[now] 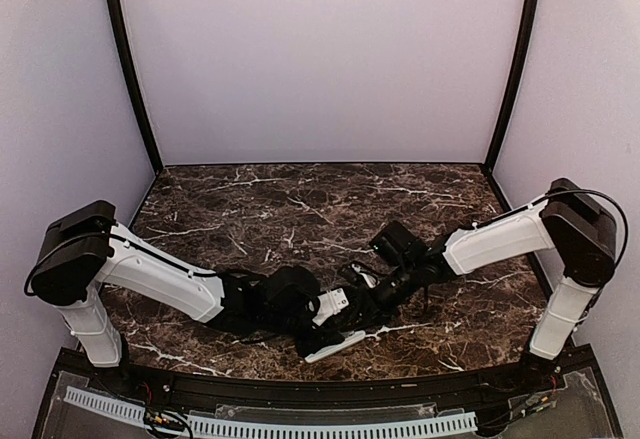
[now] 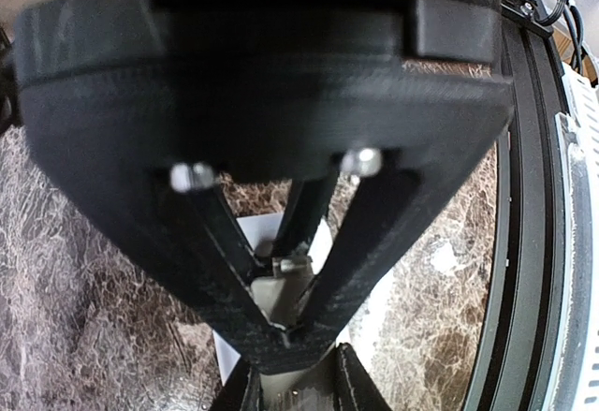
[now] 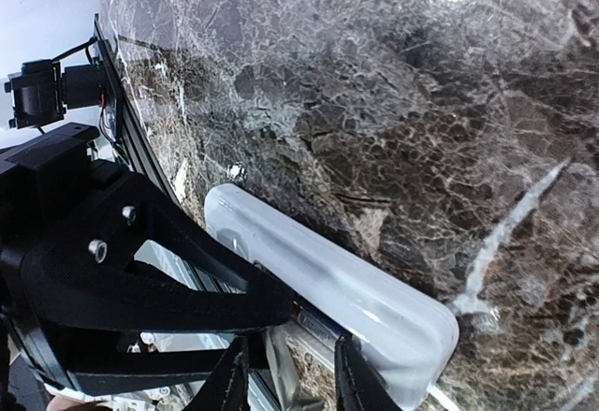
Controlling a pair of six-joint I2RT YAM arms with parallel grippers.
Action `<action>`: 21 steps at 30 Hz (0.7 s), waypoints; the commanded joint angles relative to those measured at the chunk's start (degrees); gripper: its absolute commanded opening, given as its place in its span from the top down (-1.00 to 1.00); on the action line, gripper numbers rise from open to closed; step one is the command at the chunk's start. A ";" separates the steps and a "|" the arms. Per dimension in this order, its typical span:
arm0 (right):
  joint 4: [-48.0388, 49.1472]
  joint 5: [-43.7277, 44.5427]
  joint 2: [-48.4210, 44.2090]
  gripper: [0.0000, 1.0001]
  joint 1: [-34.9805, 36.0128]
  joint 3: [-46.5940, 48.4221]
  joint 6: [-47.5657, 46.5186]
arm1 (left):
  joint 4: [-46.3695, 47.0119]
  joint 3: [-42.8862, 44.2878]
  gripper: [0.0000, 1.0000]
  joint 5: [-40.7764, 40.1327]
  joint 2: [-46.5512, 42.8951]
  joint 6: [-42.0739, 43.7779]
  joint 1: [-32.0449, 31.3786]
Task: Load the batteries into the remote control
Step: Place the battery cover on the remote control without the battery cover.
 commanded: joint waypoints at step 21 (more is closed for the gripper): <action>-14.08 6.97 -7.04 0.58 -0.31 4.09 -4.24 | -13.10 -3.07 0.62 2.48 0.98 -1.46 -1.26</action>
